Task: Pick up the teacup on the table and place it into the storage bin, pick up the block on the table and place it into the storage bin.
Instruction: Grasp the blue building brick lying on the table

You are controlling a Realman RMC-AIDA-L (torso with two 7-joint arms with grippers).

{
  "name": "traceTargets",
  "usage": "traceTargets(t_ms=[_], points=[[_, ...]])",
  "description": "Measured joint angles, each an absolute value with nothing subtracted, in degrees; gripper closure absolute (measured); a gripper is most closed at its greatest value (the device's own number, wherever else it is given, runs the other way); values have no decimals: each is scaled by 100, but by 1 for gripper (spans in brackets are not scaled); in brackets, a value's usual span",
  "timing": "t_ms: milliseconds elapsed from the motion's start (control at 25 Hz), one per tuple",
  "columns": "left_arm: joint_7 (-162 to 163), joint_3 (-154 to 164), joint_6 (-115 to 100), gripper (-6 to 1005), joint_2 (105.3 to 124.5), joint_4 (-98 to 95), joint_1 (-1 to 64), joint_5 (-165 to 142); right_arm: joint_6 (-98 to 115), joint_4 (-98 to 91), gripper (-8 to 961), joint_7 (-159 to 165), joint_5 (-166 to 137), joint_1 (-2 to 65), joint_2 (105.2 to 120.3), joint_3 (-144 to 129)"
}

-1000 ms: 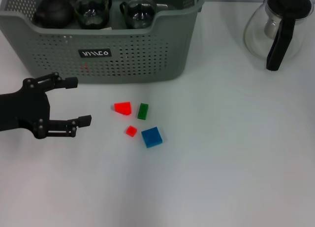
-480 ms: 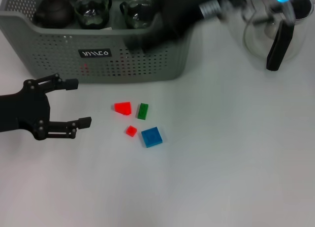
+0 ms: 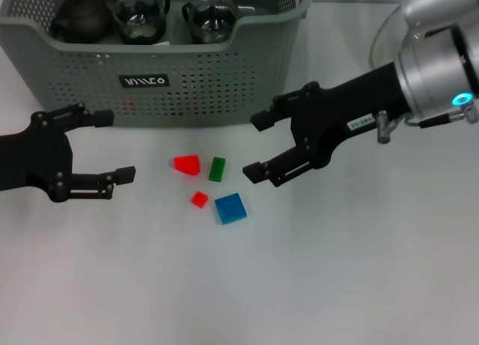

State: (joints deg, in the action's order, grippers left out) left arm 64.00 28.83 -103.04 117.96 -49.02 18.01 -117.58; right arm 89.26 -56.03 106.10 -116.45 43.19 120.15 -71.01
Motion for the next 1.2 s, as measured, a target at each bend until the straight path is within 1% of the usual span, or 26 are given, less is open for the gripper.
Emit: traceTargets(t_ms=[200, 680, 960, 1120, 1200], points=[[6417, 2882, -10233, 82, 11810, -4891, 1816, -11768, 8477, -5051, 37, 10155, -11717, 4420, 12029, -7294], [6425, 2937, -10223, 83, 11870, -4886, 1842, -11861, 7962, -3965, 37, 9394, -11682, 5063, 12090, -8206], [6416, 3106, -10256, 84, 11925, -4792, 1892, -11875, 7418, -3885, 36, 9402, -11513, 5113, 12094, -8895], [6423, 3488, -10166, 85, 11905, -4471, 2047, -12030, 7095, -3880, 36, 9390, -11480, 5132, 12094, -9261], [6451, 3497, -10151, 88, 11931, -4433, 2116, -12162, 6987, -3878, 36, 9388, -11479, 5133, 12094, -9386]])
